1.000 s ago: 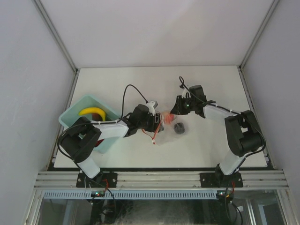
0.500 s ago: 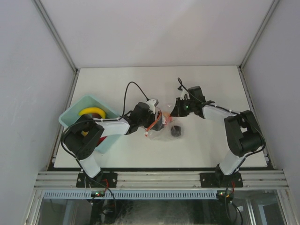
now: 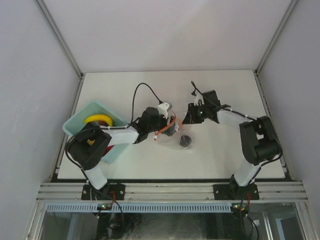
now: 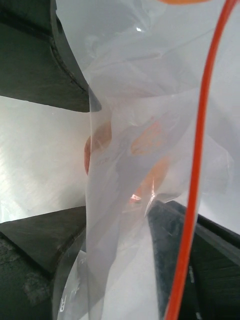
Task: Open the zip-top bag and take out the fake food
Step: Pick up the fake fruit from the zipper food storage bag.
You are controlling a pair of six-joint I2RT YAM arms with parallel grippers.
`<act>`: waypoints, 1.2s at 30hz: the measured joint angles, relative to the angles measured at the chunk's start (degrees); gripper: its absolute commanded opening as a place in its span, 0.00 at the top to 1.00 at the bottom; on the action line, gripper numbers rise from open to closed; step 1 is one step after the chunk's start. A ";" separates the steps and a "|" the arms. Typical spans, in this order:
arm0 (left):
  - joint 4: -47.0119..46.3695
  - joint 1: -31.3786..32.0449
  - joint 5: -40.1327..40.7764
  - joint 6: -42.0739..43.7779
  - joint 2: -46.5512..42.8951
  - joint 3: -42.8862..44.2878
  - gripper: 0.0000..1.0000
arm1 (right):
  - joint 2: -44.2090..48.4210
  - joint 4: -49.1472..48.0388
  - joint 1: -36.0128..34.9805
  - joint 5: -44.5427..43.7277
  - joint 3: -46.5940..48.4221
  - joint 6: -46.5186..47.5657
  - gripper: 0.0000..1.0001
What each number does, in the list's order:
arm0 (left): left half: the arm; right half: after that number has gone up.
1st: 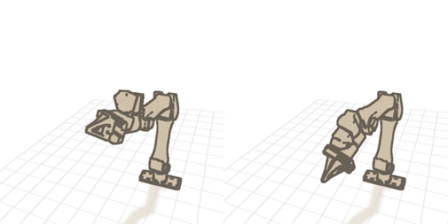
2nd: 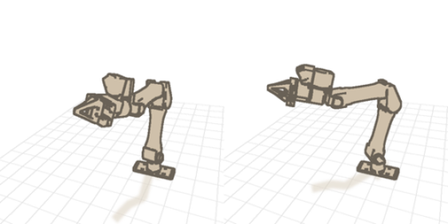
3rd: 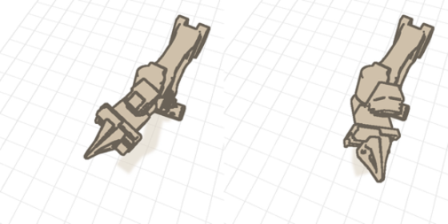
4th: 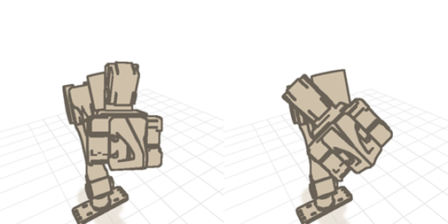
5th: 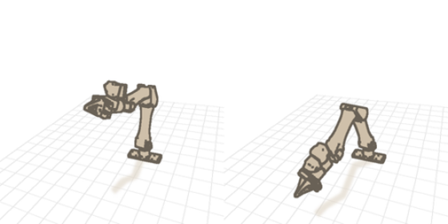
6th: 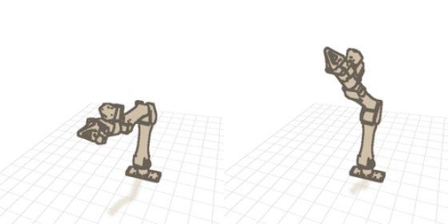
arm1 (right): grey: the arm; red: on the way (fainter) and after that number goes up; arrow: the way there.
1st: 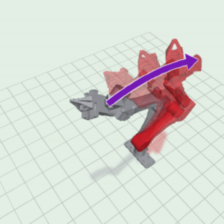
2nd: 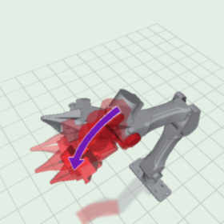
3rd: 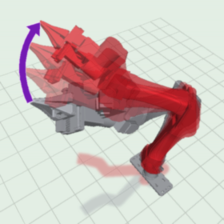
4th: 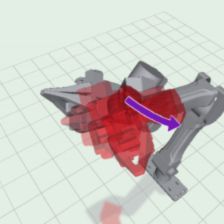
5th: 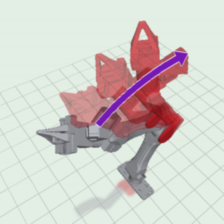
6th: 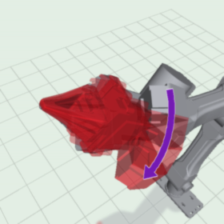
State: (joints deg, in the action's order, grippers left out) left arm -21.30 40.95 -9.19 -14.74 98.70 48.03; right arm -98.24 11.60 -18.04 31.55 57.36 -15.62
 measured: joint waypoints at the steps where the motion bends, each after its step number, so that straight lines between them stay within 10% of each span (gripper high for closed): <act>1: -0.66 0.00 -0.02 0.55 0.15 0.00 0.21 | 0.04 -0.33 0.46 -0.02 0.46 -0.09 0.67; 36: -4.07 -0.57 -3.98 2.08 7.06 2.58 0.20 | -12.28 6.08 -2.36 0.55 12.50 3.91 0.97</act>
State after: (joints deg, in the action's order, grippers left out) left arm -25.36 40.38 -13.17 -12.67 105.75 50.61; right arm -110.52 17.67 -20.40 32.10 69.87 -11.70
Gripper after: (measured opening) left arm 0.814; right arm 0.032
